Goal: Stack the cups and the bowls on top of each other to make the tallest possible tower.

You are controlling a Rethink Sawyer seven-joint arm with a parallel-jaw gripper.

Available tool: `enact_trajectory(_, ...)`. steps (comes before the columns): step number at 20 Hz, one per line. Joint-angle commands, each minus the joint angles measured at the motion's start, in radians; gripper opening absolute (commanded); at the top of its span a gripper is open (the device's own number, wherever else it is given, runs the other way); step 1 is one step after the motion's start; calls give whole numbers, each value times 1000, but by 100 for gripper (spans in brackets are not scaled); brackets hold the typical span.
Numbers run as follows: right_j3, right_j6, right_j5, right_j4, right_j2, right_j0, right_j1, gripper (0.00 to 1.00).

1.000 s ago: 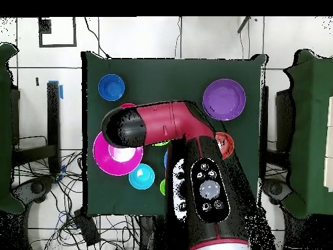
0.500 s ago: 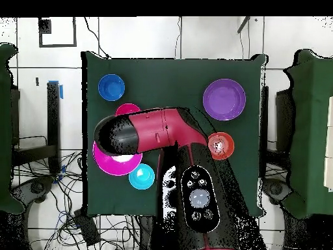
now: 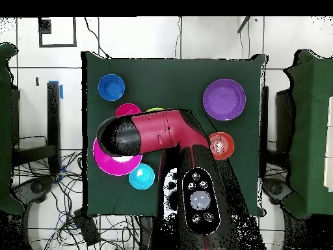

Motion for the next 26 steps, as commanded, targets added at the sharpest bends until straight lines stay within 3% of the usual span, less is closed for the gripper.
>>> enact_trajectory(1,57,163,-93,0,-11,26,73,100)
enact_trajectory(13,1,169,-162,-32,-80,80,148,100)
enact_trajectory(26,45,200,-301,1,-146,132,200,100)
